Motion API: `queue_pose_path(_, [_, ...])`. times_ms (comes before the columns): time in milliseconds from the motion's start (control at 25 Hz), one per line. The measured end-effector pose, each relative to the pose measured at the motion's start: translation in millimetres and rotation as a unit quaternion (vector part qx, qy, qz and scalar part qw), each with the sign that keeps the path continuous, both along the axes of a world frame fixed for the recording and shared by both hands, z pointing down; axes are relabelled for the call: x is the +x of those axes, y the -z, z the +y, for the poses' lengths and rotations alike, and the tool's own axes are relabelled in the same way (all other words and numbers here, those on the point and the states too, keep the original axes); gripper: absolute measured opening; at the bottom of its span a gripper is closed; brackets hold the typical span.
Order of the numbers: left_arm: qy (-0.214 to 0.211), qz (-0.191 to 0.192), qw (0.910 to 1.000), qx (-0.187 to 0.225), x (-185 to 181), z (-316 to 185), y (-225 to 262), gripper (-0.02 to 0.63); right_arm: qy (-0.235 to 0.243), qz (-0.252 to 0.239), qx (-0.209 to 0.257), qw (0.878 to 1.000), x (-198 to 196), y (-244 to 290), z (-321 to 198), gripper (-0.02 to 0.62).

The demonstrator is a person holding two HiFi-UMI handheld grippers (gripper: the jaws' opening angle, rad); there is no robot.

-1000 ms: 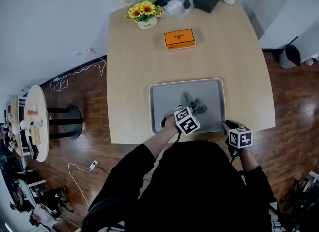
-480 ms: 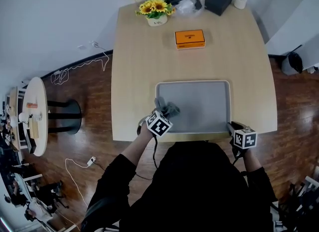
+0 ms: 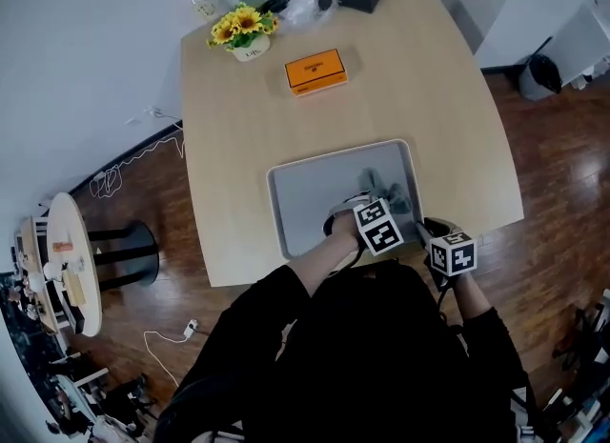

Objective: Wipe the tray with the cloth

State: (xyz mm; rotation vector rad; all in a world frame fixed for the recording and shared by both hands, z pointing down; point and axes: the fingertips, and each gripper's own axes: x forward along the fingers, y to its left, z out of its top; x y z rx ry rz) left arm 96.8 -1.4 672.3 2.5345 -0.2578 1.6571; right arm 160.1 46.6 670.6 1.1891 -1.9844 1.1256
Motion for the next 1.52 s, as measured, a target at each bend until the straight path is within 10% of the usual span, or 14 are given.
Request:
queue_pose_path(160, [-0.081,-0.015,0.9958,0.039,57,5,-2,0.005,0.002,-0.007,-0.001,1.000,0,0,-1,0.075])
queue_pose_path(360, [-0.062,0.001,0.9979,0.021,49,11,-2,0.005,0.005,-0.013,-0.007,1.000,4,-1,1,0.077])
queue_pose_path(800, [0.145,-0.069,0.9869,-0.016,-211,55,-14,0.005,0.015,-0.004,-0.017,1.000,9,-3,1,0.080])
queue_pose_path(960, [0.180,-0.086,0.9800,-0.004,-252,71,-13,0.005,0.018,0.000,-0.019,1.000,6,-3,-1,0.081])
queue_pose_path(1160, [0.150,-0.097,0.9838,-0.013,-227,76,-14,0.005,0.008,0.003,-0.016,1.000,3,-3,-1,0.080])
queue_pose_path(1520, [-0.017,-0.031,0.9986,-0.040,-59,84,-5,0.005,-0.009,0.003,0.000,1.000,0,-2,-1,0.080])
